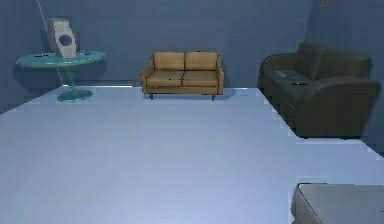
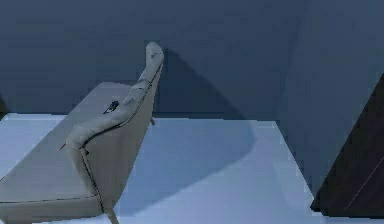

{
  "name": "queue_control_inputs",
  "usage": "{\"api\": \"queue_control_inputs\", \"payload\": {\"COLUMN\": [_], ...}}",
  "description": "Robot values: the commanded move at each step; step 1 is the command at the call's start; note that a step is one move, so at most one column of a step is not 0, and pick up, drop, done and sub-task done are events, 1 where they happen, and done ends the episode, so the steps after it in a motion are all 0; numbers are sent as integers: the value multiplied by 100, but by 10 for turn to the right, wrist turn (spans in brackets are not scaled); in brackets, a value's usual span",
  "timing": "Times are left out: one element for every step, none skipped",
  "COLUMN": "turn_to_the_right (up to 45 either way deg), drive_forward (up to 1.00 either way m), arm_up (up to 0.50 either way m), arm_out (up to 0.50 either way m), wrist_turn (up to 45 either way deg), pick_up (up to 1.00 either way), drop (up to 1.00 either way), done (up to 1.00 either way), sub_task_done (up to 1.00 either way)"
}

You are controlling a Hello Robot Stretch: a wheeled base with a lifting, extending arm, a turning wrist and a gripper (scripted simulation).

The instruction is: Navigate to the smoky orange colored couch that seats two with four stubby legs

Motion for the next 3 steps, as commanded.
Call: {"api": "queue_control_inputs", "payload": {"turn_to_the_right": [180, 0, -120], "drive_forward": [0, 5, 0], "arm_up": [0, 0, 0], "arm_out": [0, 0, 0], "wrist_turn": [0, 0, 0], "pick_up": [0, 0, 0], "drop": [0, 0, 0], "done": [0, 0, 0], "sub_task_done": [0, 0, 0]}}
